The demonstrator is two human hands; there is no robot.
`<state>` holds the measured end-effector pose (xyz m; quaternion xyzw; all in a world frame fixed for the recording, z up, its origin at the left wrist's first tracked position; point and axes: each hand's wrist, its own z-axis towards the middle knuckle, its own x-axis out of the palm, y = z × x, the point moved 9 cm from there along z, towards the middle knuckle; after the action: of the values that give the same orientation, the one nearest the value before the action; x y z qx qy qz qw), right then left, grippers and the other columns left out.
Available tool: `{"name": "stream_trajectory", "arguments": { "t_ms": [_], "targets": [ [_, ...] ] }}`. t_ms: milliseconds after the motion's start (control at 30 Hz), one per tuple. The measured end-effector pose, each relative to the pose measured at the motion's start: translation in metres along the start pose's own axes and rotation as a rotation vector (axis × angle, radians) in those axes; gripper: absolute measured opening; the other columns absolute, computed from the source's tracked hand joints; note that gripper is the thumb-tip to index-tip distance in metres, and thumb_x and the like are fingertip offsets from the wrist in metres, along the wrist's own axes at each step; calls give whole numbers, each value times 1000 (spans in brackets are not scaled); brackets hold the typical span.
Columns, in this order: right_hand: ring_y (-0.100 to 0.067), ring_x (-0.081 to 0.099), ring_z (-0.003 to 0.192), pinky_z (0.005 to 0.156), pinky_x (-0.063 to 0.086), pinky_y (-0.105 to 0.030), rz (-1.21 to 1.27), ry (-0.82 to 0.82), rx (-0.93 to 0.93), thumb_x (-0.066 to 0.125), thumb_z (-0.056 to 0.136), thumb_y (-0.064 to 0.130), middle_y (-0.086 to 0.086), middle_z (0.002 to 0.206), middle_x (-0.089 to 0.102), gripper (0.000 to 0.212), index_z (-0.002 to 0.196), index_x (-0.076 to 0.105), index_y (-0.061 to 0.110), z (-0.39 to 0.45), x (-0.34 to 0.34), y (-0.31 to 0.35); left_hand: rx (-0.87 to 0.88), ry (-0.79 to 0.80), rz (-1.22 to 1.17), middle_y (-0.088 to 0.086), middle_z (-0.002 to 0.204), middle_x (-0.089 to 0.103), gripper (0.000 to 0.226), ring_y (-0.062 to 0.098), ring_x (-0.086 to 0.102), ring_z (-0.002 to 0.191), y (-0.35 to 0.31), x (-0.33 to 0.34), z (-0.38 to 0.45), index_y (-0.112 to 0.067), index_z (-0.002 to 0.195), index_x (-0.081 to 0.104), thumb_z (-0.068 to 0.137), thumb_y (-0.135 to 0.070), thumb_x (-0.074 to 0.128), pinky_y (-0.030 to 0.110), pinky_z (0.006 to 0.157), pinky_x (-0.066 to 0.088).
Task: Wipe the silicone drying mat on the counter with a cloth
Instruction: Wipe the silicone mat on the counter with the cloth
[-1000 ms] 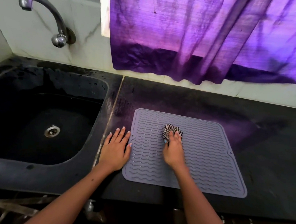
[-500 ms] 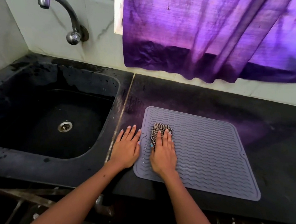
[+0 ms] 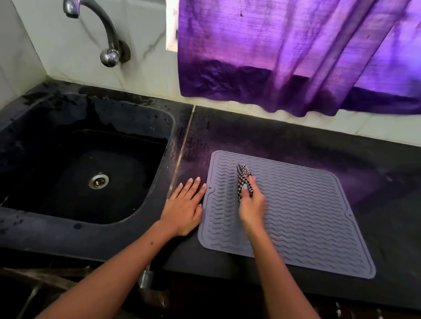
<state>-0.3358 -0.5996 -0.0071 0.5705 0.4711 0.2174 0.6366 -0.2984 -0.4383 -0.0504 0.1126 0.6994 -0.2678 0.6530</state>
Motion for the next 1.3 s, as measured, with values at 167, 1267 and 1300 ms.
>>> {"name": "stream_trajectory", "arguments": {
  "t_ms": [167, 1267, 1300],
  "targets": [
    [-22, -4, 147, 116, -7, -29, -709, 198, -316, 31, 100, 23, -11, 159, -2, 58, 149, 5, 6, -42, 58, 0, 5, -52, -2, 5, 158, 5, 80, 18, 1, 146, -2, -3, -3, -18, 149, 8, 75, -44, -8, 34, 118, -3],
    [-19, -5, 147, 118, -3, -29, -776, 352, -483, 38, 97, 19, -8, 159, -1, 62, 150, 8, 11, -86, 59, -17, -45, -177, -184, 9, 148, 36, 76, 23, 28, 140, 0, -18, -12, -10, 137, 44, 76, -38, 8, 34, 117, 12],
    [-17, 2, 147, 117, 2, -26, -618, 366, -449, 38, 98, 15, -7, 159, 7, 56, 149, 16, 11, -82, 54, -15, -54, -188, -197, 8, 148, 37, 75, 23, 29, 140, 1, -18, -12, -11, 136, 46, 76, -38, 9, 34, 116, 13]
  ]
}}
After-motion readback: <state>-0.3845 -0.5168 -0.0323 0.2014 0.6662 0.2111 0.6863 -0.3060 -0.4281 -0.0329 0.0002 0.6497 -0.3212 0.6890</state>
